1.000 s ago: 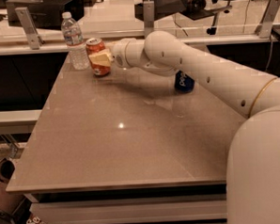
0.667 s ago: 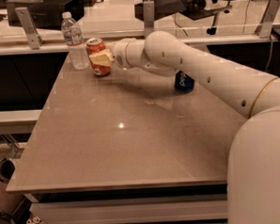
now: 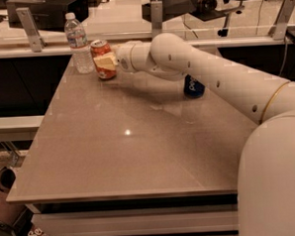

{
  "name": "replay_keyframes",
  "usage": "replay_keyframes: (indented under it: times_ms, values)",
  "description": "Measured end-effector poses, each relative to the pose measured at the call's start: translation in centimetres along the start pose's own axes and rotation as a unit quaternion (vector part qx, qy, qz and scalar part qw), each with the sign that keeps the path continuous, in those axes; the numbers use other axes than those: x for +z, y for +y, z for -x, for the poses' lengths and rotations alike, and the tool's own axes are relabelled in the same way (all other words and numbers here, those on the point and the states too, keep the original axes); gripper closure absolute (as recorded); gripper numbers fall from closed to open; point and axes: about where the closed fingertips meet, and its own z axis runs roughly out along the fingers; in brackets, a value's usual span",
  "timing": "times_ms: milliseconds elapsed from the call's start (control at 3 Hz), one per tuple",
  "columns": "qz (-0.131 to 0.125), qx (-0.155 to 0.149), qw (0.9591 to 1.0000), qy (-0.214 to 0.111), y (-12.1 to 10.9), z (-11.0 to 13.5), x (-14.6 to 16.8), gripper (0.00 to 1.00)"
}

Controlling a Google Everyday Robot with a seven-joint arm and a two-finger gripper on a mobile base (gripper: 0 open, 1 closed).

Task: Move coke can near water bottle

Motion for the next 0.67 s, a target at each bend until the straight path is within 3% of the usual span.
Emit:
replay_keyframes:
  times_ms: [333, 667]
  values:
    - [0.002, 0.0, 1.0, 0.0, 0.2, -0.01, 0.18, 0.13]
    - [0.004, 0.0, 1.0, 0.0, 0.4, -0.01, 0.35, 0.0]
